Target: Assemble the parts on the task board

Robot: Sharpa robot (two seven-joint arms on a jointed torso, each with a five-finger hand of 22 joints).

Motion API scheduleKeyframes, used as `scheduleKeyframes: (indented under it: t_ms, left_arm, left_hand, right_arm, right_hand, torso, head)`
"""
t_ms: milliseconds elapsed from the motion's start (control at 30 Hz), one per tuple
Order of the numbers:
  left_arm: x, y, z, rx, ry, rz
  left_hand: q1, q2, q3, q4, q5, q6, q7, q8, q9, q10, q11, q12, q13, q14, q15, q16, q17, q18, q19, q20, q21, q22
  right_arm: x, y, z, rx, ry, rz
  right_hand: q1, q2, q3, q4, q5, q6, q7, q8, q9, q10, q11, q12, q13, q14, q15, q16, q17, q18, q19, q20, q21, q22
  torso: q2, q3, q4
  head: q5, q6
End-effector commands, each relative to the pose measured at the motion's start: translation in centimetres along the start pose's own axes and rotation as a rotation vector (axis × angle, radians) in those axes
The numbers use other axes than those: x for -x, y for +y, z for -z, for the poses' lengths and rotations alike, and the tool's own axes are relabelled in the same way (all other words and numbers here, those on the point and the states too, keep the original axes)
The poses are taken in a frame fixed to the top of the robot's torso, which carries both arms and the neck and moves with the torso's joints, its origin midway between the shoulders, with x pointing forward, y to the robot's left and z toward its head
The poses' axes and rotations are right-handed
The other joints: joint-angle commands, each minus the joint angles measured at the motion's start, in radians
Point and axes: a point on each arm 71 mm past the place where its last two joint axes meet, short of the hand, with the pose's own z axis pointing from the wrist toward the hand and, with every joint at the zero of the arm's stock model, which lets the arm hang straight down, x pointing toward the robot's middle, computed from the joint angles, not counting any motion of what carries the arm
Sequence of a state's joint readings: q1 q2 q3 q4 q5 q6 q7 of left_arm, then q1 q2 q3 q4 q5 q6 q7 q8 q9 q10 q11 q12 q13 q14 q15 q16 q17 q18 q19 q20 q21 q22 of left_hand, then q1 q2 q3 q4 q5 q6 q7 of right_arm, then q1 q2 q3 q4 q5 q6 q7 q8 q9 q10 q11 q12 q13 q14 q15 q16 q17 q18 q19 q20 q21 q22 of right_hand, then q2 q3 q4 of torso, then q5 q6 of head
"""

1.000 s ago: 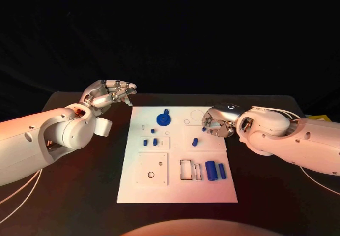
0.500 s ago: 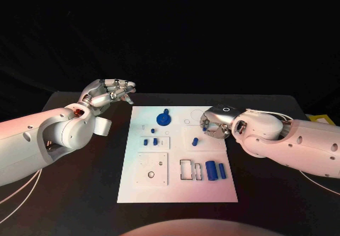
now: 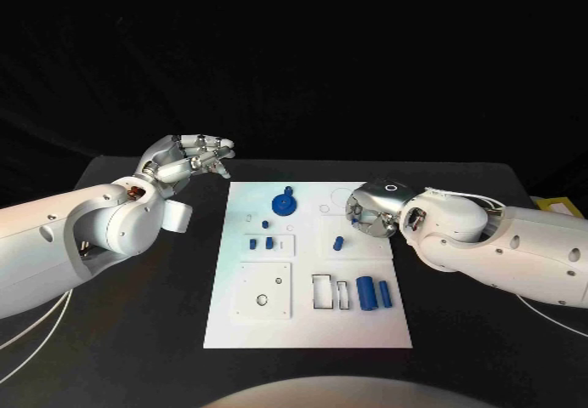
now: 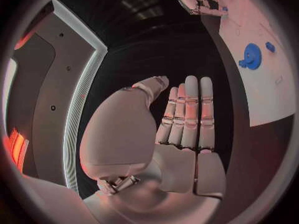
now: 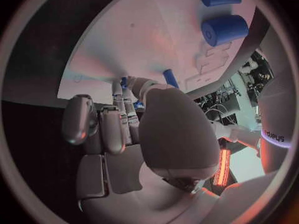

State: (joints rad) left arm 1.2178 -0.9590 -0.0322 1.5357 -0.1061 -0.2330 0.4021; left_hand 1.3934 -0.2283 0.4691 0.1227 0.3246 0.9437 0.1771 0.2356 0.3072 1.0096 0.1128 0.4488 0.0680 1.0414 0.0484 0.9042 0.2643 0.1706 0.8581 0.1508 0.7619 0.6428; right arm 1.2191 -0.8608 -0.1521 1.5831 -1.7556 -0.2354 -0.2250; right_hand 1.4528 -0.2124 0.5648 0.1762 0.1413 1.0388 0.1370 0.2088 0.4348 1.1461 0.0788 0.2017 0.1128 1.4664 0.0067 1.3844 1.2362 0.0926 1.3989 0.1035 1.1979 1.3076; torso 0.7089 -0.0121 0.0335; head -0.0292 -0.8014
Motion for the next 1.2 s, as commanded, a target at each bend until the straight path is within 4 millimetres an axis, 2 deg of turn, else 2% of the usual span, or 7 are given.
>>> scheduleKeyframes:
  t_ms: [33, 267, 567, 833, 1200]
  left_arm:
    - [-0.2, 0.0, 0.0, 0.007, 0.019, 0.012]
    - [-0.2, 0.1, 0.0, 0.018, 0.026, 0.009]
    - [-0.3, 0.2, 0.1, 0.035, 0.038, 0.006]
    - [-0.3, 0.3, 0.1, 0.045, 0.048, 0.005]
    - [-0.2, 0.3, 0.2, 0.049, 0.050, 0.005]
  left_hand:
    - [-0.003, 0.006, -0.007, -0.002, -0.003, -0.002, 0.008, -0.005, -0.001, -0.004, 0.007, -0.004, -0.001, -0.005, 0.004, -0.004, -0.001, 0.011, 0.002, 0.005, -0.003, -0.001]
    - [0.001, 0.007, -0.006, -0.004, -0.002, -0.006, 0.011, -0.008, -0.001, -0.006, 0.008, -0.007, -0.001, -0.005, 0.005, -0.005, -0.002, 0.011, 0.004, 0.005, -0.006, -0.003]
    - [0.007, 0.008, -0.008, -0.010, -0.002, -0.023, 0.021, -0.020, -0.005, -0.020, 0.017, -0.017, -0.001, -0.014, 0.012, -0.015, -0.005, 0.009, 0.003, 0.009, -0.016, -0.009]
    - [0.008, 0.010, -0.010, -0.012, -0.001, -0.032, 0.027, -0.026, -0.007, -0.030, 0.023, -0.021, 0.000, -0.022, 0.017, -0.021, -0.007, 0.009, -0.001, 0.012, -0.024, -0.012]
    - [0.010, 0.011, -0.010, -0.013, 0.000, -0.036, 0.029, -0.029, -0.008, -0.034, 0.025, -0.022, 0.000, -0.025, 0.018, -0.023, -0.008, 0.009, -0.002, 0.013, -0.026, -0.014]
  right_arm:
    - [-0.8, 0.1, 0.0, -0.007, 0.037, 0.011]
    - [-1.0, 0.2, -0.1, -0.026, 0.037, 0.028]
    - [-1.0, 0.3, 0.0, -0.043, 0.009, 0.050]
    - [-0.5, 0.7, 0.2, -0.031, -0.067, 0.035]
    - [0.5, 1.0, 0.9, -0.012, -0.122, 0.012]
  right_hand:
    - [0.003, 0.016, 0.004, -0.018, -0.005, 0.015, -0.005, 0.011, 0.006, 0.026, -0.009, 0.012, 0.010, 0.033, -0.012, 0.007, 0.002, -0.017, 0.010, -0.004, 0.014, 0.103]
    - [0.015, 0.041, 0.022, -0.072, -0.032, 0.043, -0.016, 0.042, 0.022, 0.074, -0.027, 0.025, 0.031, 0.037, -0.029, 0.012, 0.011, -0.028, 0.038, -0.018, 0.073, 0.134]
    - [0.019, 0.049, 0.064, -0.112, -0.019, 0.042, -0.016, 0.047, 0.025, 0.086, -0.027, 0.017, 0.044, 0.039, -0.031, 0.014, 0.014, -0.035, 0.050, -0.023, 0.103, 0.152]
    - [0.014, 0.049, 0.083, -0.126, -0.015, 0.047, -0.018, 0.050, 0.025, 0.094, -0.029, 0.015, 0.051, 0.039, -0.032, 0.015, 0.015, -0.039, 0.060, -0.024, 0.125, 0.163]
    - [0.010, 0.048, 0.088, -0.128, -0.015, 0.049, -0.018, 0.051, 0.025, 0.096, -0.029, 0.015, 0.053, 0.039, -0.032, 0.015, 0.015, -0.040, 0.062, -0.025, 0.131, 0.167]
  torso:
    - [-0.001, -0.0004, -0.0008]
    - [-0.001, 0.0002, 0.0003]
    - [-0.001, -0.0008, -0.0005]
    - [-0.001, -0.0006, 0.0010]
    - [-0.001, -0.0008, 0.0000]
  head:
    - [0.001, -0.002]
    - [0.001, -0.003]
    - [-0.002, -0.005]
    - [-0.004, -0.002]
    - [-0.004, -0.002]
